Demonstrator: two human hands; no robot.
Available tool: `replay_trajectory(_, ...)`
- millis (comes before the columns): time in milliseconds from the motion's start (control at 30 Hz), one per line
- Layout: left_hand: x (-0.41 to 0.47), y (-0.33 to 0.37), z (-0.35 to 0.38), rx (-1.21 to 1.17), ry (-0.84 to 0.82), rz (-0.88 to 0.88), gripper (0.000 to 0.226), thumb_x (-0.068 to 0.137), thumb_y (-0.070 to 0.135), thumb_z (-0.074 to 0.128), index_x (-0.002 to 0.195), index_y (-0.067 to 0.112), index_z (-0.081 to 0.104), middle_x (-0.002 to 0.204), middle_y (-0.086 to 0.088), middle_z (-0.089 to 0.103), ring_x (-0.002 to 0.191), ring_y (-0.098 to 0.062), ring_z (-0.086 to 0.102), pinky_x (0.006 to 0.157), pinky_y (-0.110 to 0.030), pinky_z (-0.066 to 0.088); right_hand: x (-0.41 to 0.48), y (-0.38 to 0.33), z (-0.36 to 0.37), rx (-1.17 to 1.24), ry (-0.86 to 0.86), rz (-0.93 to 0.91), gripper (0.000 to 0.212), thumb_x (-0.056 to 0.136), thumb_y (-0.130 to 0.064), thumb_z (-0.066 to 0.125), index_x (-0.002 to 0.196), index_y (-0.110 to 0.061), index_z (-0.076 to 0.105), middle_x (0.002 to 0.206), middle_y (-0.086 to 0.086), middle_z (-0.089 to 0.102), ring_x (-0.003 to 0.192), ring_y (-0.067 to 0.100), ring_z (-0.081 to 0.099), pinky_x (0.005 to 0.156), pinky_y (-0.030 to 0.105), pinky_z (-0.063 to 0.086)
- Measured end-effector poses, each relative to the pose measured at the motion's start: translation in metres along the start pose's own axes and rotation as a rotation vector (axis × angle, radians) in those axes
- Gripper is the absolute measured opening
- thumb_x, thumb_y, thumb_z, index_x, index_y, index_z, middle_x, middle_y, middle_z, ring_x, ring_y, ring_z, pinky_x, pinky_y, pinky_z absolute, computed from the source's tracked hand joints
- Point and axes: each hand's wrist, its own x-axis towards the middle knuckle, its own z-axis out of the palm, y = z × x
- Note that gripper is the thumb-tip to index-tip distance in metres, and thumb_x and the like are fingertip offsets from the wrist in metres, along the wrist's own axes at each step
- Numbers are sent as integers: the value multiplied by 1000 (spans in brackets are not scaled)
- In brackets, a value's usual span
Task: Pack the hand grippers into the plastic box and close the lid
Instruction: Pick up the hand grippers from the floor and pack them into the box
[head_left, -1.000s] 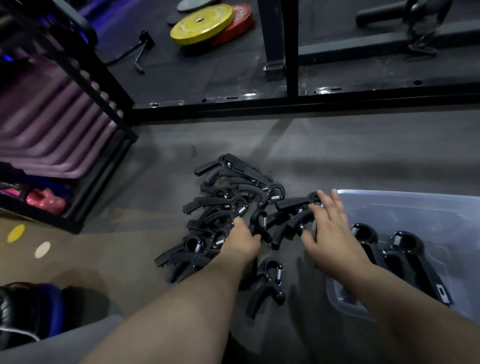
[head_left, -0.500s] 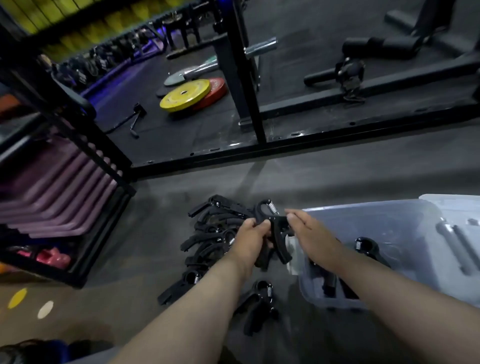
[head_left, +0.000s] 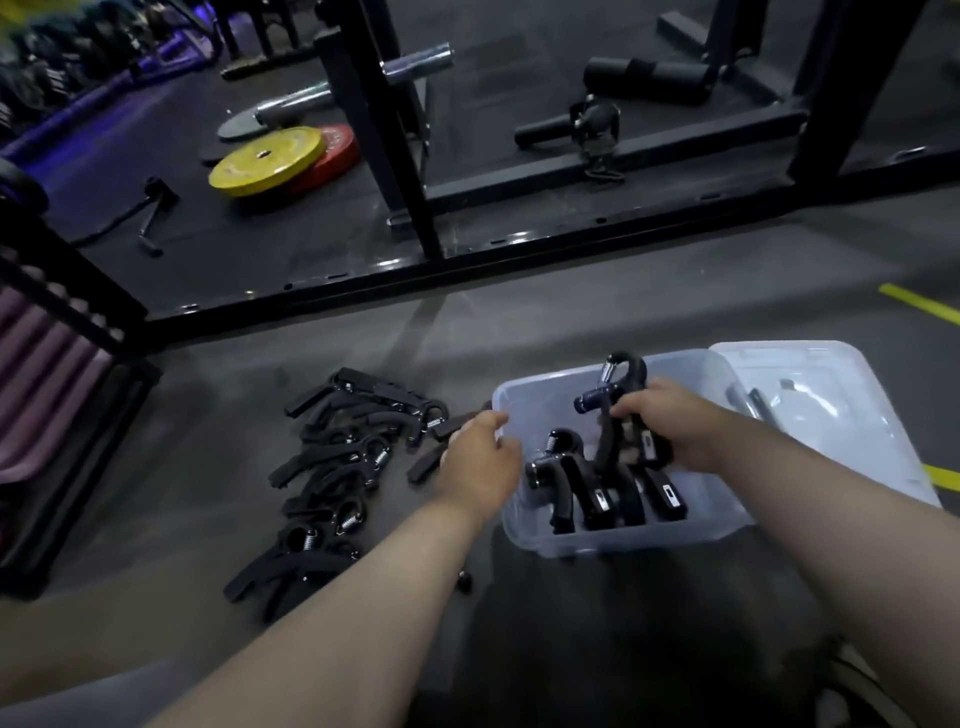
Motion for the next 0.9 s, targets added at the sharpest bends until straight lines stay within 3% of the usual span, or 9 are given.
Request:
replay_trajectory(67,2,-6,13,118,-6,17,55,85,24,44,139,21,47,143,-2,49,132,-23,43,111,-37,34,5,7,-16,-227,16,76,7,84,1,58,91,-1,59,74,20,57,55,29,58,55,41,54)
replay_trajectory(167,9,-9,35,213,13,76,56,87,15,43,143,17,40,152,-3,36,139,-24,32,112,-38,30,14,23,-26,-426,110,121,7,81,-2,64,88,-4,64,75,18,59,57,29,58,46,32,48)
replay_trajectory(267,16,-14,56,326,99,87,62,87,16,43,148,12,32,159,-4,23,143,-26,26,114,-40,25,33,42,-31,-366,241,136,12,74,0,66,84,-5,67,82,23,66,72,39,67,58,53,58)
replay_trajectory(367,13,-25,75,494,178,150,68,80,22,41,145,4,37,155,-14,30,139,-34,34,113,-47,29,62,64,-42,-261,286,193,22,61,-1,65,83,-1,69,89,30,70,81,45,70,67,69,53)
replay_trajectory(467,16,-35,84,560,237,205,67,75,26,40,137,0,48,147,-19,43,129,-38,46,106,-49,39,67,67,-41,-254,305,206,16,66,-1,66,83,1,68,82,27,70,68,35,68,58,43,57)
replay_trajectory(533,17,-35,83,531,234,189,65,77,25,43,139,3,45,151,-16,37,134,-36,40,109,-49,35,60,63,-37,-278,284,190,4,76,1,66,80,1,66,70,20,64,57,27,59,45,24,45)
replay_trajectory(600,15,-35,83,502,212,167,64,81,24,40,143,7,40,157,-11,27,141,-33,30,114,-47,26,58,67,-36,-282,230,189,8,80,4,63,76,-3,62,66,17,58,49,23,52,37,16,36)
replay_trajectory(767,15,-35,84,516,234,170,63,81,25,39,142,9,42,158,-10,24,142,-31,28,115,-46,23,64,84,-31,-414,258,125,17,78,2,56,79,-7,71,74,18,66,59,27,60,51,28,48)
replay_trajectory(900,15,-37,85,494,253,167,62,79,25,39,139,9,45,158,-9,25,141,-30,30,115,-46,23,69,93,-31,-595,245,114,20,80,-8,58,90,-18,72,84,13,70,73,32,68,51,32,56)
